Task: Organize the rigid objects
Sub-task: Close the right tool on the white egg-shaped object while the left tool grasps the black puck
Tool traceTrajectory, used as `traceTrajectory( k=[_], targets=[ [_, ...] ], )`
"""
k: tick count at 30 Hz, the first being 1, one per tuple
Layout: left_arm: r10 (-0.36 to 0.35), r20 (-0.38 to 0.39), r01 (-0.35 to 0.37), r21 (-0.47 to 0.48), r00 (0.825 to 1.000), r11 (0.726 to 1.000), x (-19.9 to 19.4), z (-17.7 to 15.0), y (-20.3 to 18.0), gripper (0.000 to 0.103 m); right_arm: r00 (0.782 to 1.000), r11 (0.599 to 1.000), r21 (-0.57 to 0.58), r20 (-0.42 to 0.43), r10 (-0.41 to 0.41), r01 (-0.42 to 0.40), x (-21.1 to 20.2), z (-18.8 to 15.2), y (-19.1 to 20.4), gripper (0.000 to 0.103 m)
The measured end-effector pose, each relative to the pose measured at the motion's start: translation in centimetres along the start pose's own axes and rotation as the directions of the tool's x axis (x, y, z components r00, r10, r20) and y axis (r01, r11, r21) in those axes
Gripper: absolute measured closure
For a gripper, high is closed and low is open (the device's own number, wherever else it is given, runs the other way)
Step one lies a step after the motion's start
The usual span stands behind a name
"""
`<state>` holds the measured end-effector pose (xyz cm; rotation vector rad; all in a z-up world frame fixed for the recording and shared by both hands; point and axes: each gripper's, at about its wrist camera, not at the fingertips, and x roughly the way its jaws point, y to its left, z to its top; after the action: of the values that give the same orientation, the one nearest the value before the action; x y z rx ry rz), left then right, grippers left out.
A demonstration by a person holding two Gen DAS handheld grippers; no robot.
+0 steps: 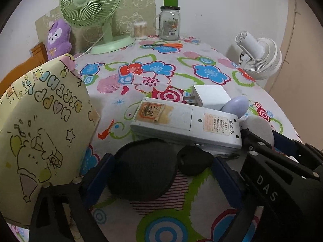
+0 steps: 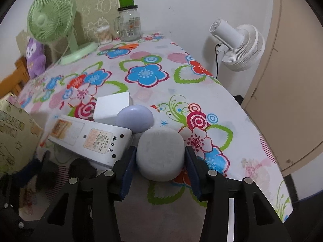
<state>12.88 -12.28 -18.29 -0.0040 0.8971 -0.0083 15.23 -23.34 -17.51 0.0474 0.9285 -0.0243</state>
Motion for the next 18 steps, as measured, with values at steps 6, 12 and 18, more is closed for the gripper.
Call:
traceTrajectory(
  k=[6, 12, 18],
  targets=[
    [-0.021, 0.028, 0.022, -0.003, 0.999, 1.0, -0.9, -0.2, -0.6, 0.056, 1.0, 1.0, -0.002, 0.006, 0.012, -0.012, -0.9, -0.1, 0.1, 0.053],
    [-0.039, 0.035, 0.04, -0.038, 0.999, 0.998, -1.4, -0.1, 0.2, 0.081, 1.0, 1.0, -0.017, 0.024, 0.003, -0.002, -2.1, -0.2, 0.7, 0.053],
    [-0.057, 0.038, 0.059, -0.057, 0.998, 0.997, -1.6, 0.0, 1.1, 0.102, 0.999, 1.0, -0.012, 0.039, 0.003, -0.003, -2.9, -0.2, 1.2, 0.053]
  ],
)
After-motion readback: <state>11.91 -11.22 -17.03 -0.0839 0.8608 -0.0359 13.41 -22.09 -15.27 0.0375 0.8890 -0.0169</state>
